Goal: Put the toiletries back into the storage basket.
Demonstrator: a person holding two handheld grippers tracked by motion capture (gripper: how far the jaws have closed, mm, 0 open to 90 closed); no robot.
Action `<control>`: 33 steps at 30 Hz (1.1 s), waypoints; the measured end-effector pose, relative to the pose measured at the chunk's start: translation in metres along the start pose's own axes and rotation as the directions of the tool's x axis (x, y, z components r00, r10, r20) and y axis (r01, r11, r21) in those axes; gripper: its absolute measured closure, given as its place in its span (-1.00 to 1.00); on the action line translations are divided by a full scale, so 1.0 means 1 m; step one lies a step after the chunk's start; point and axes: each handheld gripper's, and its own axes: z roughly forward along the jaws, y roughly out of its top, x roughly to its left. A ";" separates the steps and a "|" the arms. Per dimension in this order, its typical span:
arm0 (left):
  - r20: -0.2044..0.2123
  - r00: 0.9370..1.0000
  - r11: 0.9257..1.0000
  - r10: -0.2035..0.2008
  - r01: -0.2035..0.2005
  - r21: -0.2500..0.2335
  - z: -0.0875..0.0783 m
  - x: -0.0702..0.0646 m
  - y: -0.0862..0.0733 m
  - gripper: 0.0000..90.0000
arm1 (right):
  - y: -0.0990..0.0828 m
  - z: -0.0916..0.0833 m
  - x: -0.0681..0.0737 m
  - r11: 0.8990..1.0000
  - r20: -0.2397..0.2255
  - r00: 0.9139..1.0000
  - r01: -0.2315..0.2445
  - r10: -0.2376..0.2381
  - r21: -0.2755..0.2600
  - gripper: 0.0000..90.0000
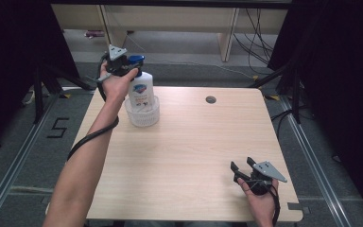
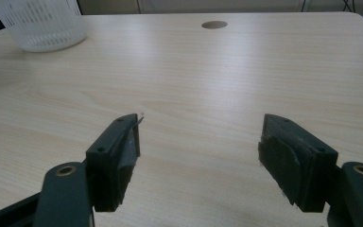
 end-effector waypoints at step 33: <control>0.020 1.000 1.000 0.012 -0.011 -0.009 0.003 -0.007 -0.022 0.30 | 0.000 -0.001 0.001 1.000 -0.027 0.999 -0.018 0.019 0.016 -0.33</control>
